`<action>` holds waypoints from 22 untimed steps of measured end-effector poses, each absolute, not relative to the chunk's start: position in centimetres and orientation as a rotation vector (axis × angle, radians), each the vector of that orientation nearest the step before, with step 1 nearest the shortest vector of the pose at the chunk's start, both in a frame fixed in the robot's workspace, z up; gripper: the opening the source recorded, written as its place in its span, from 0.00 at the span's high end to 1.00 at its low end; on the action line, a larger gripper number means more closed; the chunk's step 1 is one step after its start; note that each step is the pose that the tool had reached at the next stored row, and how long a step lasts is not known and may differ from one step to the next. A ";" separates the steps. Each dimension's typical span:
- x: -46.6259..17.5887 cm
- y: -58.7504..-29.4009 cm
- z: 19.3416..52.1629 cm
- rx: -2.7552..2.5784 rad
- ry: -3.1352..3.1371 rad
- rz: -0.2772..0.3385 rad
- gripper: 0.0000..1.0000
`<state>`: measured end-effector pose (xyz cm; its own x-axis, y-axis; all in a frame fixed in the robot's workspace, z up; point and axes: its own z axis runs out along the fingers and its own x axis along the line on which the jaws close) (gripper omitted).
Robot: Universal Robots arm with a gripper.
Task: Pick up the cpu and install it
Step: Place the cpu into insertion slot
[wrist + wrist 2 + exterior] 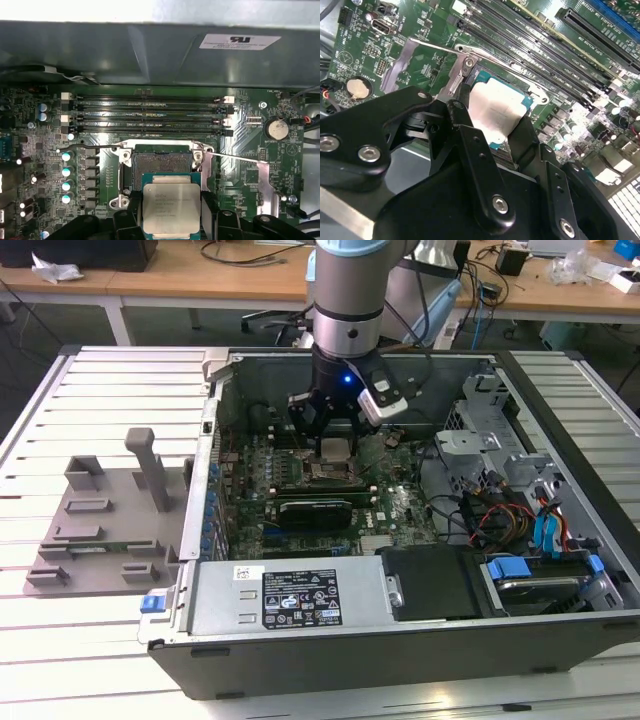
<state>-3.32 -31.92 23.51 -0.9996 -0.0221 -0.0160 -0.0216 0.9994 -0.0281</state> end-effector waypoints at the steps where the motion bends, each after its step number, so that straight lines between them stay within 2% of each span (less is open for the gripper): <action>1: -3.3 -31.9 23.4 -0.034 3.125 -0.047 0.45; 10: -3.3 -31.9 23.1 -0.032 3.125 -0.058 0.45; 22: -3.3 -31.9 23.1 0.281 3.116 -0.073 0.45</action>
